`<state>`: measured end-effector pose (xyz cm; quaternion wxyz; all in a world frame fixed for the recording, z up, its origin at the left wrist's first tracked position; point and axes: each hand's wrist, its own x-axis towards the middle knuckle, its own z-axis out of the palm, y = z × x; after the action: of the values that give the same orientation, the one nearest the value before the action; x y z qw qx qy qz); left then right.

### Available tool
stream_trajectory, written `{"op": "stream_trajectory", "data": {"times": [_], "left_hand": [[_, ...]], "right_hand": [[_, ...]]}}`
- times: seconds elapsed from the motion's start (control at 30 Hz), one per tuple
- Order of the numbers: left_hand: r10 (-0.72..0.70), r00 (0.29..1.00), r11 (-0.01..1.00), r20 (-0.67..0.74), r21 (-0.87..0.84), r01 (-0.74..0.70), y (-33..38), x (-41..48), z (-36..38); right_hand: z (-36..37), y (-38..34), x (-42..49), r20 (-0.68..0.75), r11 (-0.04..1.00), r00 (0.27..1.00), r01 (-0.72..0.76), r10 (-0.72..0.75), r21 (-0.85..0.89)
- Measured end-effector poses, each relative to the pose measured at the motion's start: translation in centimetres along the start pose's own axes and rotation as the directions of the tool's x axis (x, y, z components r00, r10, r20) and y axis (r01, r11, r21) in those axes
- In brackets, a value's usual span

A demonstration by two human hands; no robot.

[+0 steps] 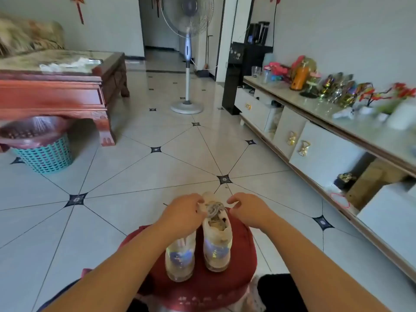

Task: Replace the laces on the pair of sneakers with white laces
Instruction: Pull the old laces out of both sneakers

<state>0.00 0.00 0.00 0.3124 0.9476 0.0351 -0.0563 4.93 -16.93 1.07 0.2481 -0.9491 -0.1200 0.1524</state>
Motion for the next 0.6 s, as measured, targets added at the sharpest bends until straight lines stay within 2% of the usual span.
{"op": "stream_trajectory", "data": {"times": [0.13, 0.27, 0.47, 0.6], "left_hand": [[-0.045, 0.996, 0.997, 0.075, 0.061, 0.04, -0.3, 3.3, 0.8], [-0.064, 0.988, 0.996, 0.137, 0.077, 0.054, -1.0, 6.3, 2.2], [-0.022, 0.984, 0.972, 0.179, 0.235, -0.022, -1.1, 8.3, 2.9], [-0.024, 0.979, 0.967, 0.201, 0.252, -0.028, -1.1, 9.0, 2.1]], "right_hand": [[-0.2, 0.9, 3.5, 0.044, 0.999, 0.999, 0.021, -0.02, -0.041], [1.2, 2.4, 6.4, 0.058, 0.999, 0.997, 0.054, -0.053, -0.01], [2.2, 3.4, 8.3, 0.229, 0.995, 0.969, 0.1, -0.097, -0.001], [2.6, 3.5, 8.3, 0.259, 0.993, 0.96, 0.117, -0.111, -0.011]]}}
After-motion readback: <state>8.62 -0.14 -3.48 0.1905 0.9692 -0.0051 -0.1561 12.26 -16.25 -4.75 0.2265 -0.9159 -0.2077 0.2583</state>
